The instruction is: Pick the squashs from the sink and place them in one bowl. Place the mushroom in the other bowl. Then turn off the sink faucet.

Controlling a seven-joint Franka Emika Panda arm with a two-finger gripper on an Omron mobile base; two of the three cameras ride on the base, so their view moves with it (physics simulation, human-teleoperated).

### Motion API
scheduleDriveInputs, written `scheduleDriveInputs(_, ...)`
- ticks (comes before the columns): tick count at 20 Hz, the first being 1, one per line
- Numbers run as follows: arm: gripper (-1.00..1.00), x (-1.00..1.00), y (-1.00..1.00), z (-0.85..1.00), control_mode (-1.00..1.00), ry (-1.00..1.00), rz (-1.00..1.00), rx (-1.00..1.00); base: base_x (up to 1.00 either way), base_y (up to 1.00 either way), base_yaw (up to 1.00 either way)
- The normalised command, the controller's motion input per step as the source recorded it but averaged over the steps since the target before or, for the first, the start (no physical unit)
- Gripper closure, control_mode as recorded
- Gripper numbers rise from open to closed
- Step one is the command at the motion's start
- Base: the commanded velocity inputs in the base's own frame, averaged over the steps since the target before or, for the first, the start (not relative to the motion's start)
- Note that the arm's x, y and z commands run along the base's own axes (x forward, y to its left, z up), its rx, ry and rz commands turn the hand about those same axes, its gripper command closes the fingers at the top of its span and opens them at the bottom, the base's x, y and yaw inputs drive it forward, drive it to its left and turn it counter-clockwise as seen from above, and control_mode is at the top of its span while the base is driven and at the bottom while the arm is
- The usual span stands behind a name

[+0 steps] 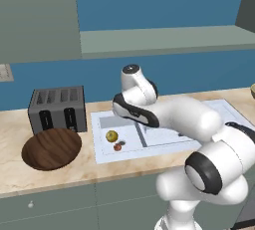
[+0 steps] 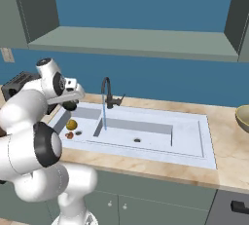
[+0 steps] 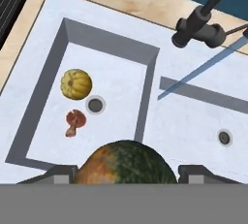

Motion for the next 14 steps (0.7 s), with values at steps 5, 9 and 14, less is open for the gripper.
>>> scheduleDriveInputs(5,1.00,-0.22,0.30,0.01,-1.00,0.04,0.00,0.07,0.00,0.00,0.00)
scheduleDriveInputs(9,1.00,-0.34,0.61,0.18,-1.00,0.09,0.04,0.10,0.00,0.00,0.00)
scheduleDriveInputs(14,1.00,-0.37,0.46,0.12,-1.00,-0.06,0.02,0.26,0.00,0.00,0.00)
